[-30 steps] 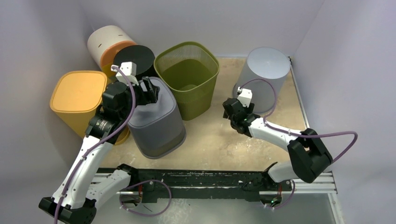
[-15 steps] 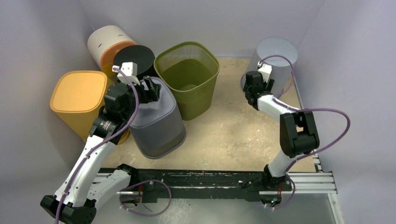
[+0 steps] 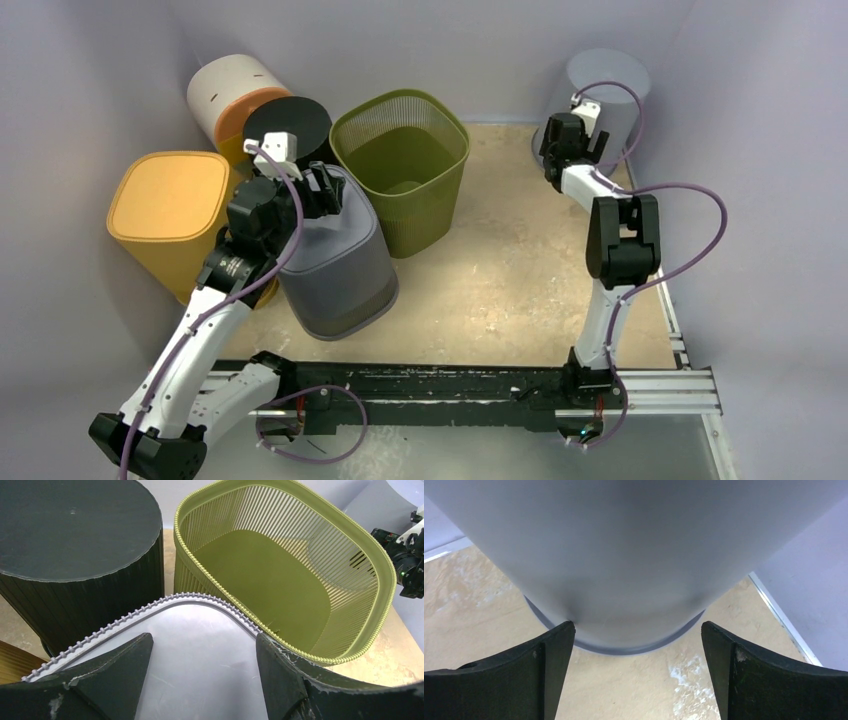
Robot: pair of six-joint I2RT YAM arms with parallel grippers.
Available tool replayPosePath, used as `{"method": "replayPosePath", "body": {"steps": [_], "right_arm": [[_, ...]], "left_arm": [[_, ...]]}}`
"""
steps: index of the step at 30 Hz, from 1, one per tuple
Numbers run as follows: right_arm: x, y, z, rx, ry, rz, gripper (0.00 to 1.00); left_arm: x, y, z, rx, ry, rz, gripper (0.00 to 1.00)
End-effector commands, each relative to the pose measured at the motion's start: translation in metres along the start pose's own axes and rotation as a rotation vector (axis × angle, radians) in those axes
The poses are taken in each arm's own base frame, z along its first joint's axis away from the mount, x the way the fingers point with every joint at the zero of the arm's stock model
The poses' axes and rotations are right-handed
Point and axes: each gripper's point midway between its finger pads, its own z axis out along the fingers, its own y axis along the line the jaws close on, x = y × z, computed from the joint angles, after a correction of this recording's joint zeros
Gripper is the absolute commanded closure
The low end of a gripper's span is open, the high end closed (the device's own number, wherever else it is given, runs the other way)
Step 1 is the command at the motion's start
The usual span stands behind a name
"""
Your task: Turn the large container upside down
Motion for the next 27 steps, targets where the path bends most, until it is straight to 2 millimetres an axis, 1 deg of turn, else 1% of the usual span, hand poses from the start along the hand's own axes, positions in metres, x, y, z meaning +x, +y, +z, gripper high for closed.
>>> {"method": "replayPosePath", "body": {"steps": [1,4,6,7,9,10,12,13,15,18,20,21,23,25,27], "right_arm": [[-0.032,-0.018,0.004,0.058,-0.053,0.026,0.0],[-0.034,-0.024,-0.006,0.044,-0.047,0.031,0.0],[-0.039,-0.031,-0.019,0.035,-0.042,0.035,0.0],[-0.044,-0.032,-0.028,0.014,-0.039,0.035,0.0],[-0.05,-0.023,-0.054,-0.065,-0.025,0.03,0.0],[-0.061,-0.018,-0.072,-0.114,-0.048,0.032,0.0],[-0.065,-0.006,-0.1,-0.178,-0.058,-0.003,0.0],[-0.068,0.004,-0.115,-0.217,-0.059,-0.019,0.0],[-0.073,0.032,-0.145,-0.321,-0.062,-0.056,0.01],[-0.079,0.079,-0.186,-0.516,-0.04,-0.086,0.03],[-0.085,0.103,-0.209,-0.631,-0.039,-0.074,0.05],[-0.09,0.11,-0.218,-0.675,-0.041,-0.054,0.06],[-0.1,0.119,-0.23,-0.733,-0.051,-0.014,0.08],[-0.109,0.12,-0.238,-0.76,-0.06,0.017,0.1],[-0.117,0.117,-0.247,-0.775,-0.073,0.041,0.12]], "left_arm": [[0.098,0.033,-0.006,-0.119,0.344,0.046,0.26],[0.102,0.033,-0.005,-0.119,0.354,0.046,0.26],[0.103,0.035,-0.006,-0.124,0.357,0.048,0.26],[0.102,0.035,-0.007,-0.126,0.358,0.049,0.26],[0.099,0.035,-0.008,-0.132,0.355,0.047,0.26],[0.097,0.034,-0.009,-0.132,0.352,0.044,0.26],[0.091,0.032,-0.011,-0.124,0.345,0.037,0.26],[0.088,0.031,-0.012,-0.122,0.34,0.034,0.26],[0.084,0.03,-0.014,-0.124,0.335,0.03,0.26],[0.075,0.029,-0.017,-0.126,0.325,0.025,0.26],[0.072,0.027,-0.019,-0.123,0.317,0.017,0.26],[0.07,0.026,-0.02,-0.122,0.312,0.009,0.26],[0.069,0.025,-0.022,-0.115,0.309,0.0,0.26],[0.068,0.024,-0.024,-0.114,0.306,-0.006,0.26],[0.067,0.024,-0.026,-0.111,0.302,-0.007,0.26]]}}
